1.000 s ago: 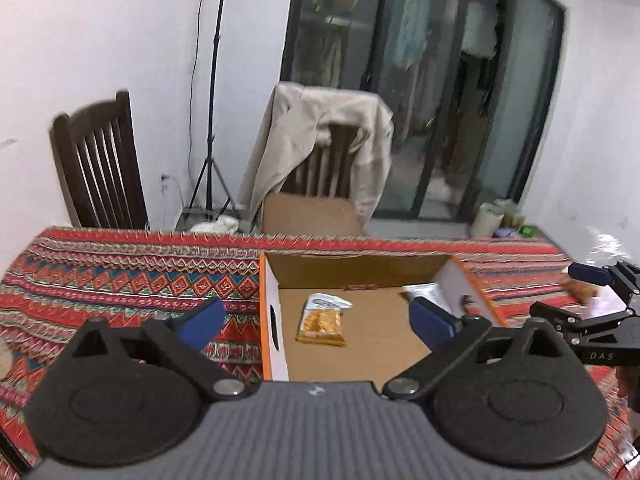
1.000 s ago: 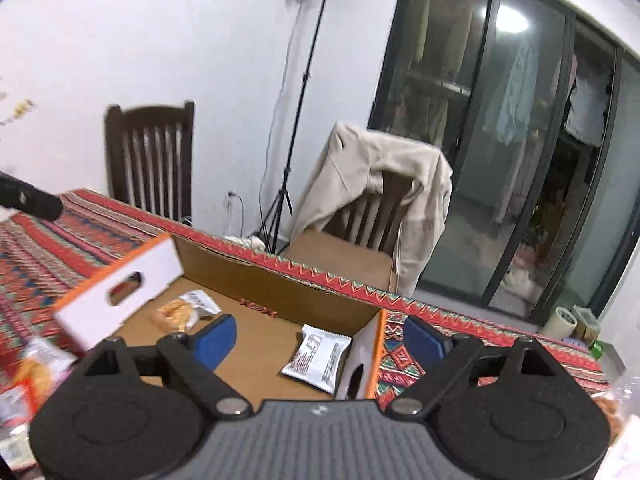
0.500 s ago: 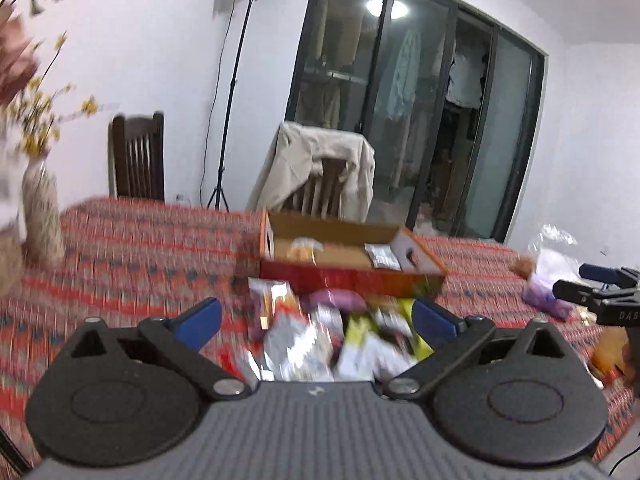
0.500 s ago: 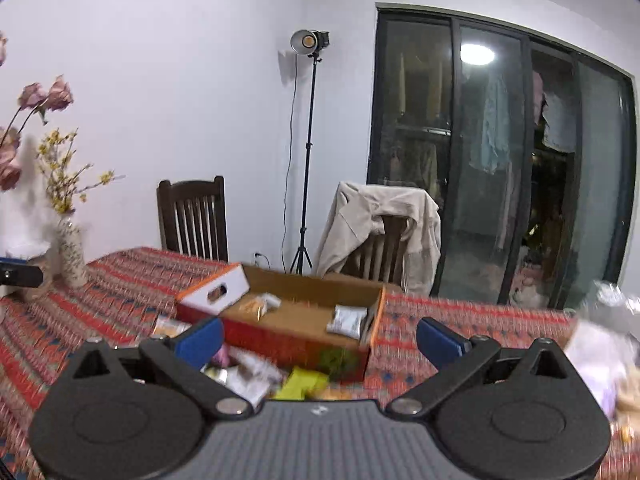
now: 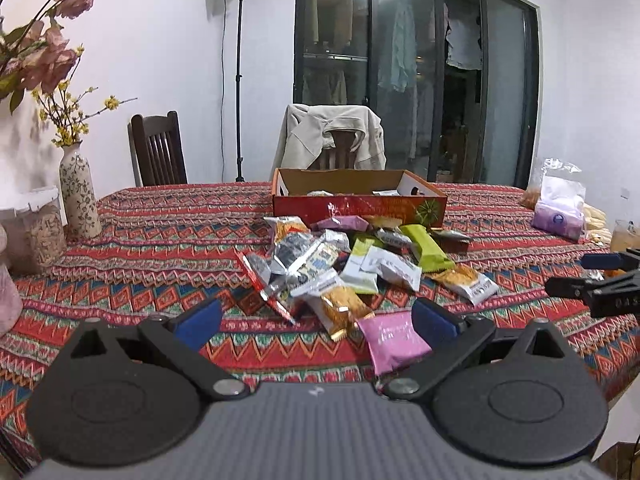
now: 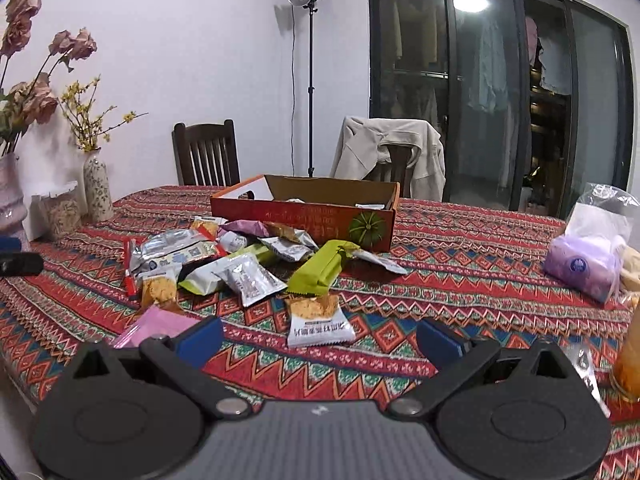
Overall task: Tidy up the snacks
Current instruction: 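Move both grippers back over the snack pile, then grasp a pumpkin-seed packet with each gripper, then carry both pumpkin-seed packets into the box and open both grippers, then move both grippers back over the snack pile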
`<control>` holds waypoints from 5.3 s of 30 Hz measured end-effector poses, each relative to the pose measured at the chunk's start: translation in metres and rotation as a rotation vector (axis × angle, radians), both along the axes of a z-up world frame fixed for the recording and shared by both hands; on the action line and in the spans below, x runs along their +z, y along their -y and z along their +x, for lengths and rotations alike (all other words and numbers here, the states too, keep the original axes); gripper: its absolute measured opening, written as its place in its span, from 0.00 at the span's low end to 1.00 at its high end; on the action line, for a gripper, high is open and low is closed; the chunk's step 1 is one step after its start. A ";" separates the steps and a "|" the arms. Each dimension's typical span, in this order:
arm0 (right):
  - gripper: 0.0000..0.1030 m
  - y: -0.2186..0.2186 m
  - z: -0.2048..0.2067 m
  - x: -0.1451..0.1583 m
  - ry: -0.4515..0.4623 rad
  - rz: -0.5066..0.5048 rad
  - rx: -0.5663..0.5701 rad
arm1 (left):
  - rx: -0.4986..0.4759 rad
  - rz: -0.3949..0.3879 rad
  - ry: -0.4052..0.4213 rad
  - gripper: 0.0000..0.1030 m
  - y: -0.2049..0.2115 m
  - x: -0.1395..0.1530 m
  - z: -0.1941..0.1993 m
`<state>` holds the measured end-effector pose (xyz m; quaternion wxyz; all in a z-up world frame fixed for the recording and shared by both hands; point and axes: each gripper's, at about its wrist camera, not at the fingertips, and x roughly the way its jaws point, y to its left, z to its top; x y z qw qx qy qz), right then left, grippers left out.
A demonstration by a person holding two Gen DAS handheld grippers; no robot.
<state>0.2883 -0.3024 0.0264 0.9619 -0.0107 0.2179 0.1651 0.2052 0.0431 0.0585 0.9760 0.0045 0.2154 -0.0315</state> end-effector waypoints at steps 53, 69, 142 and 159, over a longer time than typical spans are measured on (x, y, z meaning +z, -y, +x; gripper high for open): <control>0.50 -0.029 0.131 -0.057 -0.204 -0.034 0.135 | 0.068 -0.031 -0.222 0.41 0.059 -0.073 0.148; 0.49 -0.008 0.109 -0.042 -0.162 0.007 0.133 | 0.062 -0.093 -0.198 0.39 0.051 -0.057 0.144; 0.80 -0.077 0.408 0.091 -0.139 -0.036 0.135 | -0.116 -0.062 -0.124 0.72 -0.030 0.099 0.374; 0.98 0.000 0.124 0.098 0.134 0.047 0.151 | -0.048 -0.109 0.078 0.94 -0.014 0.054 0.101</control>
